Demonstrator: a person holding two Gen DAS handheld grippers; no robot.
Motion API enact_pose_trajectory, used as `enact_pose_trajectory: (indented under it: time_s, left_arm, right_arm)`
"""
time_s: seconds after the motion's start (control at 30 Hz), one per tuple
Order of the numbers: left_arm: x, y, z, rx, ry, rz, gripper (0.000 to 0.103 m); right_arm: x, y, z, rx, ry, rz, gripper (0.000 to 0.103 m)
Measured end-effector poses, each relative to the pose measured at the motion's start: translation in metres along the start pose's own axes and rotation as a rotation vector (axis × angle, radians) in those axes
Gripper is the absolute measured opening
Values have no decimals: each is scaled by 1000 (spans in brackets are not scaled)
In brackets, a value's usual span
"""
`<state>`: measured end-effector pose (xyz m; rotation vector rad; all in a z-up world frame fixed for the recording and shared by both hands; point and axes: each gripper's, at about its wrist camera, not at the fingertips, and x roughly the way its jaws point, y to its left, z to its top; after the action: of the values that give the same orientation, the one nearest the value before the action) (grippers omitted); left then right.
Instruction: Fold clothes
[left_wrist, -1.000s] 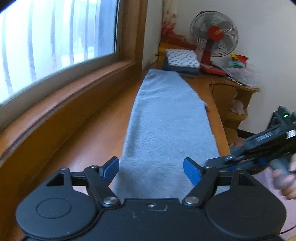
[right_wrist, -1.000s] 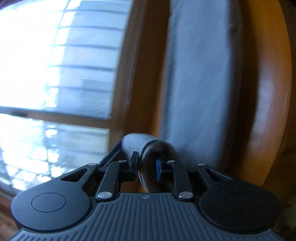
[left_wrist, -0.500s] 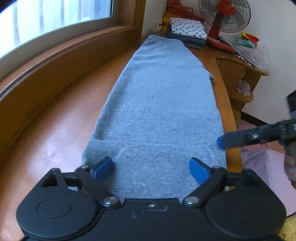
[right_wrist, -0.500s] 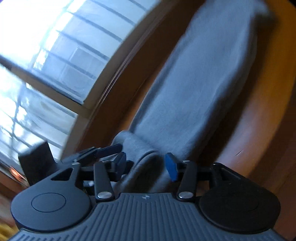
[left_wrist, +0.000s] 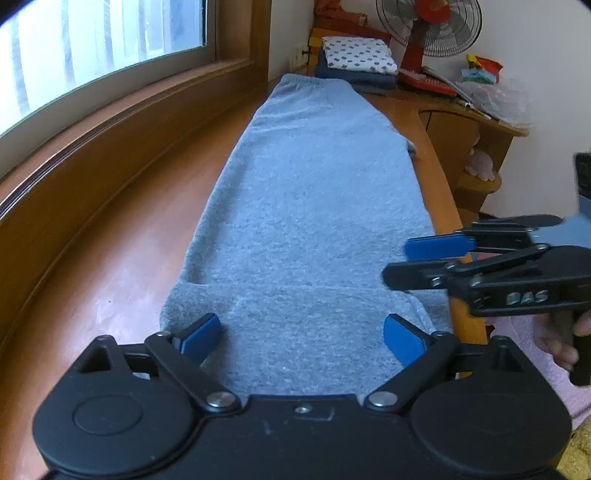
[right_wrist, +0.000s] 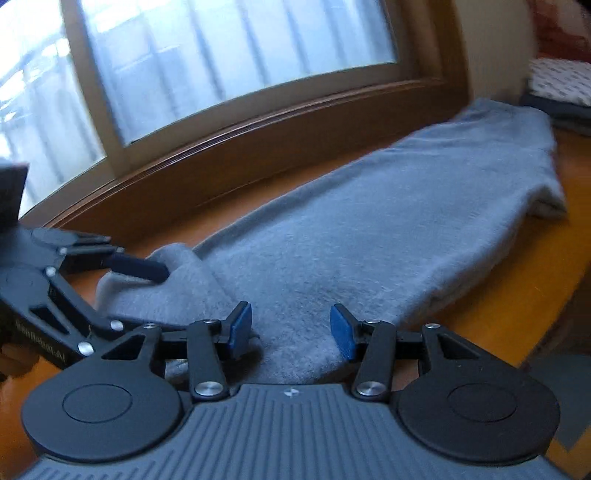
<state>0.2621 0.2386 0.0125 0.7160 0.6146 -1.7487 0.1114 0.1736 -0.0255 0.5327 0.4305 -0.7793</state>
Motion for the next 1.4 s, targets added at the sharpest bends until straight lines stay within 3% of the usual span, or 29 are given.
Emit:
enact_pose_trajectory:
  time_s: [0.13, 0.2, 0.3, 0.33, 0.6, 0.77, 0.9, 1.07, 1.4]
  left_arm:
    - [-12, 0, 0, -16, 10, 92, 95]
    - [-25, 3, -4, -12, -6, 100, 95]
    - [-47, 10, -14, -9, -35, 120, 95]
    - [-55, 12, -18, -9, -42, 128, 95]
    - [-83, 40, -64, -59, -11, 182, 95]
    - [-75, 57, -77, -82, 17, 156, 95]
    - [-71, 62, -79, -26, 19, 129, 95]
    - [-65, 58, -84, 75, 47, 115, 95]
    - [-47, 53, -79, 116, 57, 70, 95]
  right_arm:
    - [-24, 13, -4, 6, -55, -35, 58]
    - [-35, 23, -12, -3, -71, -67, 58]
    - [-49, 33, -27, 17, -94, -95, 72]
    - [-53, 36, -33, 23, -102, -97, 72]
    - [-70, 69, -61, -55, -85, -12, 74]
    - [-67, 80, -66, -100, -47, 32, 74]
    - [-61, 94, -68, -191, 26, 81, 74]
    - [-50, 112, -82, -343, 83, 78, 74]
    - [-41, 106, -84, -301, 72, 35, 74]
